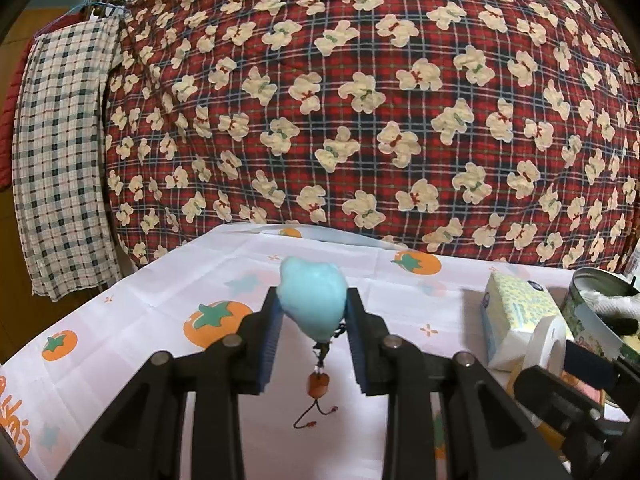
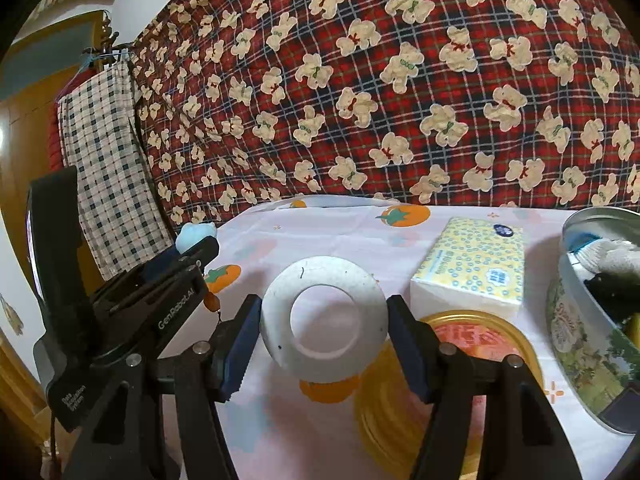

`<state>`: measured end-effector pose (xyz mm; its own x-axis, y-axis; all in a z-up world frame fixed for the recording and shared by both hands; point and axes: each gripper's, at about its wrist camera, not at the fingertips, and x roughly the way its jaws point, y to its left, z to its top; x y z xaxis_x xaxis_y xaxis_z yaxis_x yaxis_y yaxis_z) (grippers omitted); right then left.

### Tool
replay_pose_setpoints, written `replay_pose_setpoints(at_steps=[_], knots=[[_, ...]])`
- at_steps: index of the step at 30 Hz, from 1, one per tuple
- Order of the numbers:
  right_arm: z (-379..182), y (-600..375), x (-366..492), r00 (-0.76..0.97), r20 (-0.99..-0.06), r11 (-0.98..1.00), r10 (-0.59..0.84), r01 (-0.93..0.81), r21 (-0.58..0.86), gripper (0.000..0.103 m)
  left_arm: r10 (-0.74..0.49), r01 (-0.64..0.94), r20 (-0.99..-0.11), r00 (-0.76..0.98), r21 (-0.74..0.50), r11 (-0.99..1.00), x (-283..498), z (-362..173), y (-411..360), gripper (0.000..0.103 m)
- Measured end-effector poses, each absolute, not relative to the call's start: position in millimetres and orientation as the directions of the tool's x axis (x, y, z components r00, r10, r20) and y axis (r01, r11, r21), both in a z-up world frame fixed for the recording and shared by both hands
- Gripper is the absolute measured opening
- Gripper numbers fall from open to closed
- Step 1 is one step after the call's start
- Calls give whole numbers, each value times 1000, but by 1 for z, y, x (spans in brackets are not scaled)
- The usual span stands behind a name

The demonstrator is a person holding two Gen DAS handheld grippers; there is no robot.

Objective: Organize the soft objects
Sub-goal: 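Carry the tape roll and blue plush keychain over the metal tin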

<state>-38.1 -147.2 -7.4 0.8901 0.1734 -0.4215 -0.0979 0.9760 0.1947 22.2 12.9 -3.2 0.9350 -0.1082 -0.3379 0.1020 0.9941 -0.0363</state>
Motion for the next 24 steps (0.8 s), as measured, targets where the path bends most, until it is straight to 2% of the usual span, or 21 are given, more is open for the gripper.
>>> replay_pose_setpoints(at_steps=[16, 24], knots=[[-4, -173, -80, 919, -369, 985, 137, -89, 146, 65, -190, 150, -394, 899, -131, 980, -6, -8, -1, 30], [-1, -196, -107, 939, -335, 992, 78, -40, 118, 65, -233, 193, -397, 888, -139, 971, -25, -8, -21, 30]])
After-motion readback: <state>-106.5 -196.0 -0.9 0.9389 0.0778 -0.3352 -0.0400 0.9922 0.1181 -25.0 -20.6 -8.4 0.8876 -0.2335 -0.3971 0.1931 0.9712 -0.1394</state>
